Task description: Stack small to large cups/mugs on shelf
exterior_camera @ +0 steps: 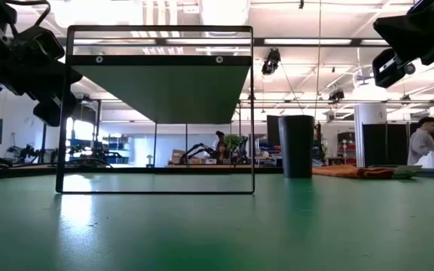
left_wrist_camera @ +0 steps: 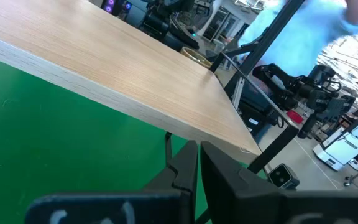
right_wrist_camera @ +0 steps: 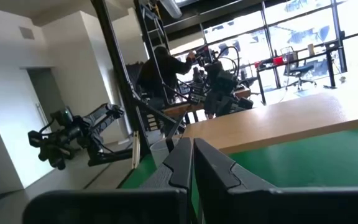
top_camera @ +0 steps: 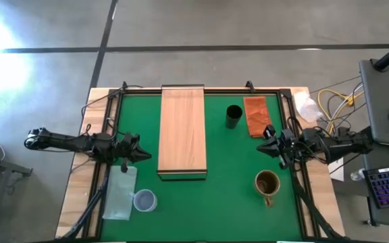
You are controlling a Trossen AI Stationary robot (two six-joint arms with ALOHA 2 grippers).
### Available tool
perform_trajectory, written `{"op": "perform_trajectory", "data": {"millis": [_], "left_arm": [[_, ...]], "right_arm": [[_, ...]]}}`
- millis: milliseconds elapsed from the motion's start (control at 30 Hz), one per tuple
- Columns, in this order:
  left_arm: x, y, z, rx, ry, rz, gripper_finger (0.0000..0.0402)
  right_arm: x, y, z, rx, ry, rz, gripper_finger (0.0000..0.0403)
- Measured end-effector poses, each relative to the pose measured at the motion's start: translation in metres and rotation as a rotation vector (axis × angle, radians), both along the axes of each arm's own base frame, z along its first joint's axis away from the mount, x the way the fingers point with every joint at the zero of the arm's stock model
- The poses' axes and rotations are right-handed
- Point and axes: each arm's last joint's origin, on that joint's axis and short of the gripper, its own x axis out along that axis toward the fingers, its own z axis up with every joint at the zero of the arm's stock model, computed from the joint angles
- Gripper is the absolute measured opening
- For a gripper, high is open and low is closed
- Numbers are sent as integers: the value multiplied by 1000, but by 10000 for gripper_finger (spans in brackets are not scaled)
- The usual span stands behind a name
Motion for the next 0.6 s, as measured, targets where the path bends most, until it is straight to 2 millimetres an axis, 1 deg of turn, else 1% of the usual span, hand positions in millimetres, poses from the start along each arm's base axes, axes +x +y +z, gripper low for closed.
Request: {"op": "perform_trajectory", "data": {"millis": [433, 467, 533, 567, 600], "left_arm": [[0, 0, 0, 0, 0, 0, 5], [0, 0, 0, 0, 0, 0, 5], [0, 0, 0, 0, 0, 0, 5], [0, 0, 0, 0, -2, 0, 5], [0, 0, 0, -1, -3, 0, 5]], "right_arm": [[0, 0, 0, 1, 0, -5, 9], [0, -2, 2, 7, -24, -82, 9], [-1, -9, 13, 118, -105, -277, 9], [-3, -10, 22, 158, -127, -295, 9], [-6, -9, 36, 173, -139, -230, 9]]}}
